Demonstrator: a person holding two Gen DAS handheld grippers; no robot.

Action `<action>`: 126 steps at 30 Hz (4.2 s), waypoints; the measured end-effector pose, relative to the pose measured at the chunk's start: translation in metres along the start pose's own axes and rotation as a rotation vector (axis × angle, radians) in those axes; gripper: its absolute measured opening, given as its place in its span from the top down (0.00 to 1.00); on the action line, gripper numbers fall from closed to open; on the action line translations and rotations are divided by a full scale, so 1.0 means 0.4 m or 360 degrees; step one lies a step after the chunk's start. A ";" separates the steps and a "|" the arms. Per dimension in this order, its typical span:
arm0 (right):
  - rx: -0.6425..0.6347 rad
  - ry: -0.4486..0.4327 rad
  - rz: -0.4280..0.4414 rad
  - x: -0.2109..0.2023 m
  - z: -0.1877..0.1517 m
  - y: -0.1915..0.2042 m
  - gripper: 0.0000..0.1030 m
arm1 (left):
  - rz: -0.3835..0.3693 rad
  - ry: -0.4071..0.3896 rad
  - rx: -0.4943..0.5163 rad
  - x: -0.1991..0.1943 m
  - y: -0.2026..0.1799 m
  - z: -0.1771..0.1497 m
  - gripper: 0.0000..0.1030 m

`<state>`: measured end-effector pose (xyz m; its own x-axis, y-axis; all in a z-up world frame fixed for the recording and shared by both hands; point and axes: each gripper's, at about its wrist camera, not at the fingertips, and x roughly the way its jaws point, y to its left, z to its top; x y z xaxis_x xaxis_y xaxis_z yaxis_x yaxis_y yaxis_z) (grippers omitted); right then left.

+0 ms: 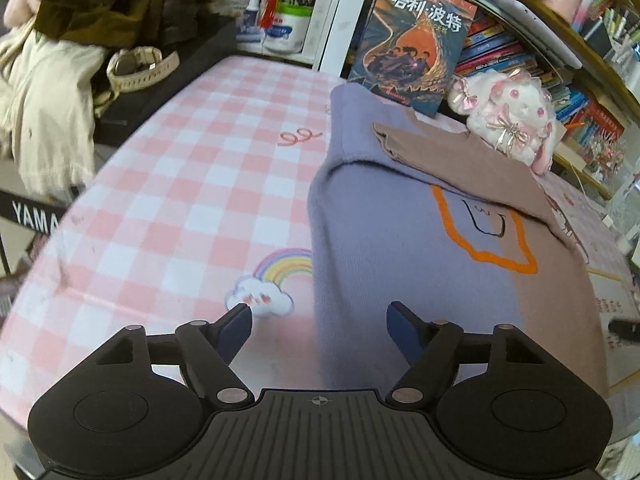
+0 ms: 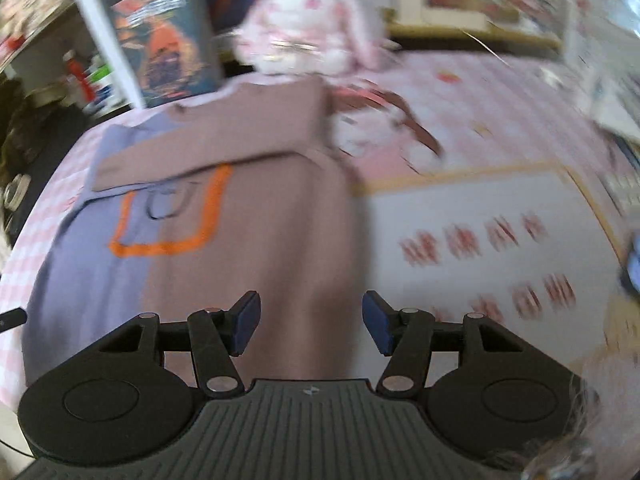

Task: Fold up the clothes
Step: 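Grasp the lavender side edge with the left gripper while the right gripper grasps the mauve side edge, then lift both side edges and fold the sweater lengthwise with both grippers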

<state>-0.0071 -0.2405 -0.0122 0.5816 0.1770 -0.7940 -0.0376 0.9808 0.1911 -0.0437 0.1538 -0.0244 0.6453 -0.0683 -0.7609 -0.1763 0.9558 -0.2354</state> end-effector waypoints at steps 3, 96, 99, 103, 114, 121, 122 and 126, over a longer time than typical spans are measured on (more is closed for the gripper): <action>0.0080 0.0020 0.0002 -0.016 -0.037 -0.046 0.47 | 0.0005 0.0034 -0.0040 -0.001 -0.008 -0.012 0.36; 0.0413 0.0311 0.0624 -0.108 -0.181 -0.248 0.91 | -0.0337 0.0246 -0.0684 -0.113 -0.021 -0.208 0.96; 0.0410 0.0383 0.0637 -0.119 -0.204 -0.267 0.91 | -0.0366 0.0224 -0.0747 -0.135 -0.026 -0.225 0.96; 0.0453 0.0381 0.0724 -0.145 -0.202 -0.288 0.91 | -0.0509 0.0057 -0.0865 -0.171 -0.035 -0.194 0.96; 0.0762 -0.0259 0.1018 -0.188 0.065 -0.322 0.91 | -0.0787 -0.0392 -0.0927 -0.117 -0.097 0.072 0.95; 0.0817 -0.0305 0.0891 -0.078 0.161 -0.303 0.91 | -0.0702 -0.0287 -0.0924 0.015 -0.083 0.152 0.95; 0.0814 -0.0302 0.0873 -0.062 0.171 -0.296 0.91 | -0.0686 -0.0265 -0.0923 0.034 -0.079 0.162 0.95; 0.0825 -0.0278 0.0796 -0.003 0.200 -0.282 0.91 | -0.0675 -0.0185 -0.0904 0.099 -0.069 0.202 0.95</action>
<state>0.0613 -0.3578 0.0134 0.7182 0.5346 -0.4455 0.0315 0.6146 0.7882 0.0469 0.1478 0.0009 0.8135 -0.3399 -0.4720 -0.2316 0.5550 -0.7989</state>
